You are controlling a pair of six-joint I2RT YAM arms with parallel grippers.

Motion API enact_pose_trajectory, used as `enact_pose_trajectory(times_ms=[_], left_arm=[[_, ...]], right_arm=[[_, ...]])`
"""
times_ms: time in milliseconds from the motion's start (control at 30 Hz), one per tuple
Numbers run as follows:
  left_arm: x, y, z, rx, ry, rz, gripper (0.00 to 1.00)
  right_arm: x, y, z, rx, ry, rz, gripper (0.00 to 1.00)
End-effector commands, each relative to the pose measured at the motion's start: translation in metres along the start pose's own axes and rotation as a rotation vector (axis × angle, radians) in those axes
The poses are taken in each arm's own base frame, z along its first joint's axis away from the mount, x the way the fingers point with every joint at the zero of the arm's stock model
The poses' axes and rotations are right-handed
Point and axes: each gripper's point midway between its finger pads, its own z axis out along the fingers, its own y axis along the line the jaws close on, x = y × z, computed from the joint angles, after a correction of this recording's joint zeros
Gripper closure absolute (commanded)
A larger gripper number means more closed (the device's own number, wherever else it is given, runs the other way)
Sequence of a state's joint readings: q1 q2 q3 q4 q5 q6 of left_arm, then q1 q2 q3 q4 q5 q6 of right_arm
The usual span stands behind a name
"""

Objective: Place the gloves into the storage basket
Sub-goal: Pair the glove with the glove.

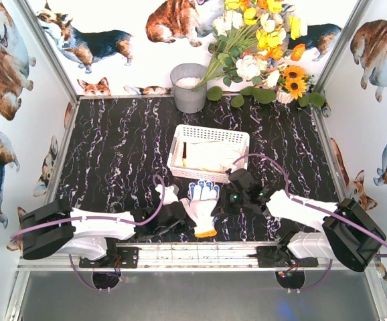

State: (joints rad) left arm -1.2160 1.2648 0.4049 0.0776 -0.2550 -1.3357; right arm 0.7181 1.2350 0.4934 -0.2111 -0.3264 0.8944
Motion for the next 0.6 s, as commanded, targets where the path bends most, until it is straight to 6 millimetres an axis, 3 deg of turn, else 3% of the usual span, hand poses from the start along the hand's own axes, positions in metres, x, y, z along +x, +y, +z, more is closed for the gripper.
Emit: enact_pose_trajectory(times_ms=[0,167,300,433,567], left_arm=[[0.005,0.012,0.001,-0.035,0.008,0.012,0.96],[0.003,0.011,-0.001,-0.03,0.002,0.02,0.79],[0.003,0.009,-0.003,-0.019,0.009,0.029,0.72],[0.005,0.006,-0.004,-0.011,0.022,0.035,0.76],[0.006,0.005,-0.003,-0.007,0.025,0.04,0.83]], right_arm=[[-0.008,0.012,-0.004,-0.046,-0.038,-0.021,0.81],[-0.001,0.014,-0.014,-0.059,-0.049,-0.021,0.63],[0.008,0.015,-0.022,-0.093,-0.059,0.001,0.55],[0.021,0.01,-0.023,-0.118,-0.051,0.029,0.5],[0.032,0.01,-0.02,-0.137,-0.038,0.043,0.51]])
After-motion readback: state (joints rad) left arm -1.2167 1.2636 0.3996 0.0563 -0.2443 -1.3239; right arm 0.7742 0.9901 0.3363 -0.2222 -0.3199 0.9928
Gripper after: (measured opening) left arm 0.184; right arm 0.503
